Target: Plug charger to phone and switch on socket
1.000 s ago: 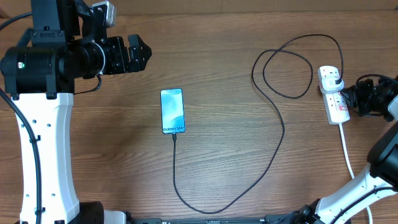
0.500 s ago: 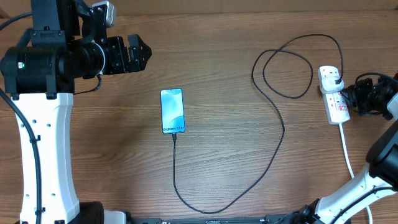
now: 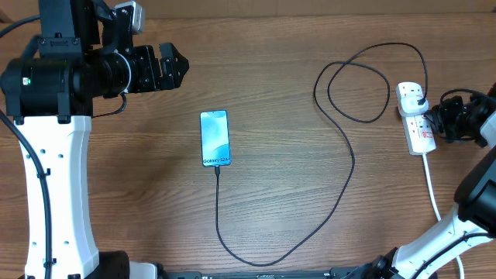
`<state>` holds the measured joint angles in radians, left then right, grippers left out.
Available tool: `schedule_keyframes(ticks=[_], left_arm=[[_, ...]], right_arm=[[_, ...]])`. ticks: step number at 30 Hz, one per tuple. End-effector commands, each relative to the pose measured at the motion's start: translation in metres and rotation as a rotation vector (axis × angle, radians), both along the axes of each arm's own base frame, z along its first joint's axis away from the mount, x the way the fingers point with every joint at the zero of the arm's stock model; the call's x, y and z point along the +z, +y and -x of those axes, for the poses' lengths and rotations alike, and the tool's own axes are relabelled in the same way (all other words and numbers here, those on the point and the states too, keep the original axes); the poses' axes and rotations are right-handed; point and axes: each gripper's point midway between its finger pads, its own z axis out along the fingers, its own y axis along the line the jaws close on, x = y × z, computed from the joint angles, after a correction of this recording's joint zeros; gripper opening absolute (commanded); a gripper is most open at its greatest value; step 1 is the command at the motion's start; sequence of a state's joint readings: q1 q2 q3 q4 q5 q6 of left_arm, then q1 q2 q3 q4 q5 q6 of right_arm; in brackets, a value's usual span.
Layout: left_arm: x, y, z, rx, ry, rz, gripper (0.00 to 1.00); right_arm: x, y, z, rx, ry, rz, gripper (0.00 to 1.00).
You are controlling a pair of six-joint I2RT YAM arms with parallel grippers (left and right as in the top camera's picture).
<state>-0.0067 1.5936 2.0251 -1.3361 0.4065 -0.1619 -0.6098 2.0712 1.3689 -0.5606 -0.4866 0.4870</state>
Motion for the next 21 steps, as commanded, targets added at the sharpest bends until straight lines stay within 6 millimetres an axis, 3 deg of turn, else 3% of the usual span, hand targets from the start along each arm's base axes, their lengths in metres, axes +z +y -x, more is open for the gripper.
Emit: schedule_keyframes(ticks=[1,21], left_arm=[[0.0031,-0.0014,-0.0012,-0.003,-0.011,-0.006,1.0],[0.003,-0.0014,-0.0012,-0.003,-0.011,-0.006,0.99]], right_arm=[[-0.007,0.0686,-0.0089,0.132,0.011,-0.134,0.04],[-0.006,0.0769,-0.0042,0.112,0.031,-0.2,0.04]])
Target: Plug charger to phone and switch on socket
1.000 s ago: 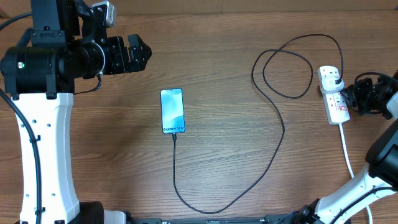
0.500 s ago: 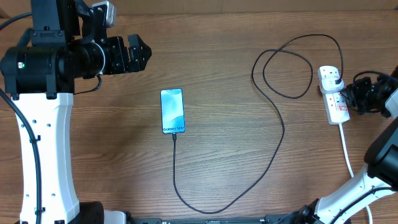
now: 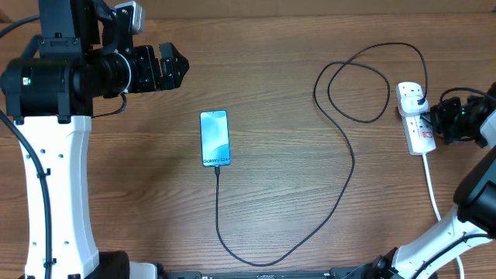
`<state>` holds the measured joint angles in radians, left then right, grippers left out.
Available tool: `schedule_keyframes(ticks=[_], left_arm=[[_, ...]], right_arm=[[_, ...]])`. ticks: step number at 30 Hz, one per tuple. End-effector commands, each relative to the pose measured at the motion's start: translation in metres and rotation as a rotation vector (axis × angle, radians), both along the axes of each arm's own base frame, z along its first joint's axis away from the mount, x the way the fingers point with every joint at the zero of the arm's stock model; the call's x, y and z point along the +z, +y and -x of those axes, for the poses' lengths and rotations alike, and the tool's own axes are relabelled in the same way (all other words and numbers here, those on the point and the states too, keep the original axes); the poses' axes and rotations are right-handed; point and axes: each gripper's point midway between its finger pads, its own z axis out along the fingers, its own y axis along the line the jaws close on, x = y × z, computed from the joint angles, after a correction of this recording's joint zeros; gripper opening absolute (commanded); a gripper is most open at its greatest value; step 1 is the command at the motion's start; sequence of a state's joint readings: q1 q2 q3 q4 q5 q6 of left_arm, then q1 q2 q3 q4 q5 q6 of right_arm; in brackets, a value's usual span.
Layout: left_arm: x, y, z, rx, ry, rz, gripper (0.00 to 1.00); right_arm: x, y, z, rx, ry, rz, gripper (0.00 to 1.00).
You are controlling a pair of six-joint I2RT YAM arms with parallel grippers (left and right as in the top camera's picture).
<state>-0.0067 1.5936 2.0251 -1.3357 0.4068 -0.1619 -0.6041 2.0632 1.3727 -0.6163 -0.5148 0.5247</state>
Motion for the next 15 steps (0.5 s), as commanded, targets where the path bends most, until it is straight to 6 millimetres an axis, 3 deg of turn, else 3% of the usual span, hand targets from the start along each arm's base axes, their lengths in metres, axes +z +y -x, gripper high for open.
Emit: schedule_keyframes(ticks=[1,5,8,12,15], left_arm=[[0.003,-0.001,-0.001,-0.003,-0.011,-0.006,1.0],[0.003,-0.001,-0.001,-0.003,-0.011,-0.006,1.0],[0.003,-0.001,-0.001,-0.003,-0.011,-0.006,1.0],[0.003,-0.001,-0.001,-0.003,-0.011,-0.006,1.0],[0.003,-0.001,-0.001,-0.003,-0.011,-0.006,0.99]], right_arm=[[-0.01,0.065,-0.009,0.125,-0.001,-0.137,0.04],[-0.014,0.064,-0.006,0.12,0.011,-0.127,0.04],[-0.018,0.052,-0.004,0.087,0.026,-0.09,0.04],[-0.014,0.027,0.0,0.026,0.013,-0.082,0.04],[0.0,-0.003,0.009,-0.042,-0.016,-0.063,0.04]])
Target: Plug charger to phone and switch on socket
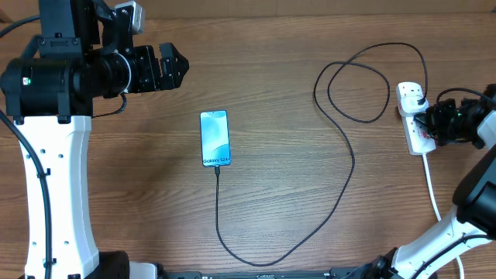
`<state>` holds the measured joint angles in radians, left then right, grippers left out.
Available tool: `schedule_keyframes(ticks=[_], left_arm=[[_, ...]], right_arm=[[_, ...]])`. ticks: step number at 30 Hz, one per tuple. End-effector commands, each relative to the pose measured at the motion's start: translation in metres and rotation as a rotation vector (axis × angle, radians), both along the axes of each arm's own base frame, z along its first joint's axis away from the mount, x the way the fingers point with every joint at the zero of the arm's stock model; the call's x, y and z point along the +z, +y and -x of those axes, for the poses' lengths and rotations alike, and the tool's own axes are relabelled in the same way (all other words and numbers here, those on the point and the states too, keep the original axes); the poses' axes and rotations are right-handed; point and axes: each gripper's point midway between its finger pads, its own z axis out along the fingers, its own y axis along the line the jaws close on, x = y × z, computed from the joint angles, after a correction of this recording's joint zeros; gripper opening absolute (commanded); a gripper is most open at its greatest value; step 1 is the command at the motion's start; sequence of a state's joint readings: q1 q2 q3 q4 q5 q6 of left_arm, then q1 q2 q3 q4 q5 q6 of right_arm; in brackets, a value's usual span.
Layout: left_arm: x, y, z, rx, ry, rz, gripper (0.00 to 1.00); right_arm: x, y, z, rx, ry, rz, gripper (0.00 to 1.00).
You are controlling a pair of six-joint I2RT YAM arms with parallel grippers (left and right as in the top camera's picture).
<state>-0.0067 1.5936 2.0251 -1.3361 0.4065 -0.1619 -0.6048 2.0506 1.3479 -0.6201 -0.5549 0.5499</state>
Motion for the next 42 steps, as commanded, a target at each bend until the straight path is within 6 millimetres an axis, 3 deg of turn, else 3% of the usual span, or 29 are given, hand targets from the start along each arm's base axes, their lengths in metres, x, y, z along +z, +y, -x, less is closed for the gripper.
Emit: schedule_keyframes(ticks=[1,4,7,10,14,20,26,27,32,37,42], left_arm=[[0.003,-0.001,-0.001,-0.003,-0.011,-0.006,0.99],[0.003,-0.001,-0.001,-0.003,-0.011,-0.006,1.0],[0.003,-0.001,-0.001,-0.003,-0.011,-0.006,1.0],[0.003,-0.001,-0.001,-0.003,-0.011,-0.006,0.99],[0.003,-0.001,-0.001,-0.003,-0.011,-0.006,1.0],[0.003,-0.001,-0.001,-0.003,-0.011,-0.006,1.0],[0.003,-0.001,-0.001,-0.003,-0.011,-0.006,1.0],[0.003,-0.001,-0.001,-0.003,-0.011,-0.006,1.0],[0.003,-0.001,-0.001,-0.003,-0.011,-0.006,1.0],[0.003,-0.001,-0.001,-0.003,-0.011,-0.006,0.99],[0.003,-0.001,-0.001,-0.003,-0.011,-0.006,1.0]], right_arm=[[0.004,-0.02,0.008,-0.051,-0.02,-0.005,0.04],[0.028,-0.045,0.02,-0.111,-0.056,0.025,0.04],[0.06,-0.059,0.028,-0.116,-0.13,0.058,0.04],[0.097,-0.061,0.03,-0.084,-0.226,0.099,0.04],[0.151,-0.045,0.029,0.002,-0.372,0.161,0.04],[0.225,0.0,0.028,0.157,-0.553,0.29,0.04],[0.288,0.069,0.038,0.296,-0.679,0.411,0.04],[0.299,0.088,0.042,0.329,-0.696,0.433,0.04],[0.32,0.144,0.052,0.449,-0.691,0.505,0.04],[0.328,0.187,0.062,0.556,-0.621,0.613,0.04],[0.33,0.229,0.085,0.677,-0.551,0.71,0.04]])
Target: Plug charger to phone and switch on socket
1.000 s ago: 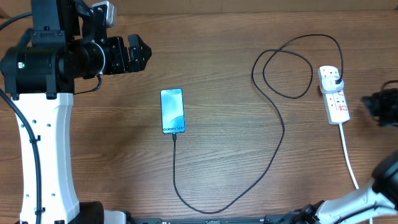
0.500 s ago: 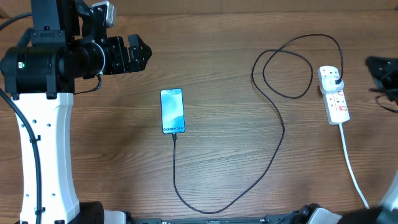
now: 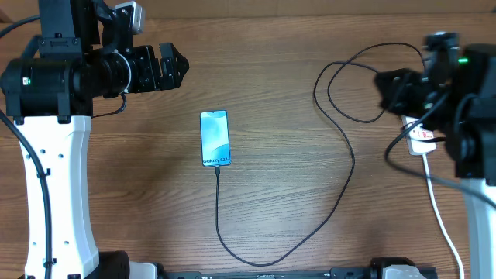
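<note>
The phone (image 3: 215,138) lies face up mid-table with its screen lit. The black charger cable (image 3: 219,209) is plugged into its near end, runs in a long curve to the right and loops (image 3: 353,85) toward the white socket strip (image 3: 420,139). Most of the strip is hidden under my right arm. My right gripper (image 3: 387,87) hangs raised to the left of the strip, over the cable loop, and how its jaws stand cannot be made out. My left gripper (image 3: 180,67) hovers far left of the phone, open and holding nothing.
The strip's white lead (image 3: 440,217) runs down to the table's front edge at the right. My left arm's white column (image 3: 58,194) stands along the left side. The wooden tabletop (image 3: 287,155) surrounds the phone.
My right gripper was down at the socket strip's switch end by the right edge. It is now raised and further left, with the arm covering most of the strip. Phone, cable and left arm have not moved.
The phone lay plugged in with its screen lit throughout. My right gripper stood just right of the socket strip, then edged left until it touched the strip's switch area. Now it has come up and away to the left. The left arm stayed still.
</note>
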`<state>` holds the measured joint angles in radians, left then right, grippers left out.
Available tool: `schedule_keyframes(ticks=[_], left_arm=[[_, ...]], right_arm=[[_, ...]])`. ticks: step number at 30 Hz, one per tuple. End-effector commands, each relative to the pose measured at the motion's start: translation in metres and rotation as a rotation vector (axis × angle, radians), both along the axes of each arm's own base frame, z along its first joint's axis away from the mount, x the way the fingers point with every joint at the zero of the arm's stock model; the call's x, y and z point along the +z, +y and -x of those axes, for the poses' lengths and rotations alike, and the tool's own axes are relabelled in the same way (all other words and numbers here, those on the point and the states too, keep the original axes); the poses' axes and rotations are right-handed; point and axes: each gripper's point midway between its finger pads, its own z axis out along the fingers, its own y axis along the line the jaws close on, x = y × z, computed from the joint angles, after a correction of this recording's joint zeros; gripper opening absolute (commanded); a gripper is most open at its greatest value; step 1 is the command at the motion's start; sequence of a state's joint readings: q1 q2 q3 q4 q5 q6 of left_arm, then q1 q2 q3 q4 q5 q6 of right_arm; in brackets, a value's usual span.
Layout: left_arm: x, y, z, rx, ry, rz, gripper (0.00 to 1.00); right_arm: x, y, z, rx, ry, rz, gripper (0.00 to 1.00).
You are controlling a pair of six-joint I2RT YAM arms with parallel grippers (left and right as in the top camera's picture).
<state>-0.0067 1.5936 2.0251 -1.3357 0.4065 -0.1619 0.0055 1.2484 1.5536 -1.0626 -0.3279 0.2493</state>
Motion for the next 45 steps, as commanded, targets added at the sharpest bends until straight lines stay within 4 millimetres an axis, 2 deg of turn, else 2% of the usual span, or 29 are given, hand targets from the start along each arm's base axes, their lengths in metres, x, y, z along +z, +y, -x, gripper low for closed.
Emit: schedule_keyframes(ticks=[1,4,8,12,14,15,16,17,21,25,36,45], left_arm=[[0.003,-0.001,-0.001,-0.003,-0.011,-0.006,1.0],[0.003,-0.001,-0.001,-0.003,-0.011,-0.006,0.99],[0.003,-0.001,-0.001,-0.003,-0.011,-0.006,0.99],[0.003,-0.001,-0.001,-0.003,-0.011,-0.006,1.0],[0.003,-0.001,-0.001,-0.003,-0.011,-0.006,0.99],[0.003,-0.001,-0.001,-0.003,-0.011,-0.006,1.0],[0.003,-0.001,-0.001,-0.003,-0.011,-0.006,1.0],[0.003,-0.001,-0.001,-0.003,-0.011,-0.006,1.0],[0.003,-0.001,-0.001,-0.003,-0.011,-0.006,1.0],[0.003,-0.001,-0.001,-0.003,-0.011,-0.006,1.0],[0.003,-0.001,-0.001,-0.003,-0.011,-0.006,1.0],[0.003,-0.001,-0.001,-0.003,-0.011,-0.006,1.0]], right_arm=[[0.013,0.004,0.011,-0.034,-0.033,0.171,0.04],[0.004,0.023,0.023,0.019,-0.001,0.222,0.08],[-0.003,0.039,0.037,0.075,0.035,0.234,0.13],[-0.008,0.038,0.044,0.084,0.062,0.242,0.31],[-0.01,0.037,0.047,0.085,0.075,0.245,0.49],[-0.011,0.037,0.049,0.086,0.084,0.247,0.68],[-0.012,0.036,0.05,0.087,0.09,0.249,0.91],[-0.013,0.036,0.051,0.087,0.093,0.25,1.0],[-0.017,0.036,0.055,0.094,0.118,0.253,1.0],[-0.016,0.052,0.062,0.169,0.132,0.181,1.0],[-0.017,0.045,0.059,0.137,0.125,0.212,1.0],[0.001,0.04,0.039,0.105,0.016,0.224,1.0]])
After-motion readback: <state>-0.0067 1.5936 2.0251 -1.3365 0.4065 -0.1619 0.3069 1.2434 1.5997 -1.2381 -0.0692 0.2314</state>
